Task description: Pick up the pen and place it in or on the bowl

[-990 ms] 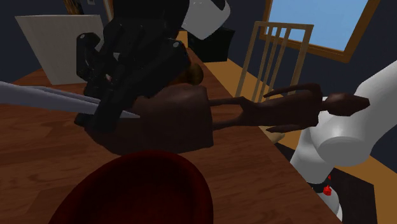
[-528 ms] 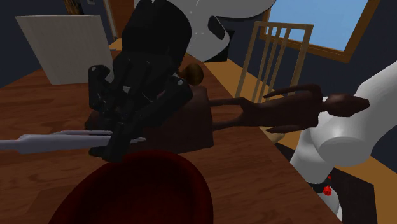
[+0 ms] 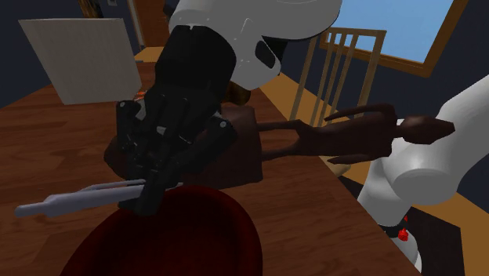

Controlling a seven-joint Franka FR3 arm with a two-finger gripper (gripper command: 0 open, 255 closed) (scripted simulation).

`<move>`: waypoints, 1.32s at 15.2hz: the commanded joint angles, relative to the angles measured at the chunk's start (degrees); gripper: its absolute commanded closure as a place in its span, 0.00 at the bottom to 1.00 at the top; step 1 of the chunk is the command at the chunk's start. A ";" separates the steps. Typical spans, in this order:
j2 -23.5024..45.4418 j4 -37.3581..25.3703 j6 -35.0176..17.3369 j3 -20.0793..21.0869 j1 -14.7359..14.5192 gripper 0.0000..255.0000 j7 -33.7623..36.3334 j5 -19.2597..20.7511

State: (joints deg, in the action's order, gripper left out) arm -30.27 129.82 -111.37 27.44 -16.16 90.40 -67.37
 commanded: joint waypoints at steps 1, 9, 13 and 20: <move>-0.01 0.02 -0.01 0.00 0.00 1.00 -0.01 -0.01; -0.80 -0.24 1.83 -1.44 0.29 0.00 0.21 0.77; -2.51 -1.41 6.79 -5.35 1.13 0.00 0.76 2.99; -2.51 -1.41 6.79 -5.36 1.12 0.00 0.77 3.00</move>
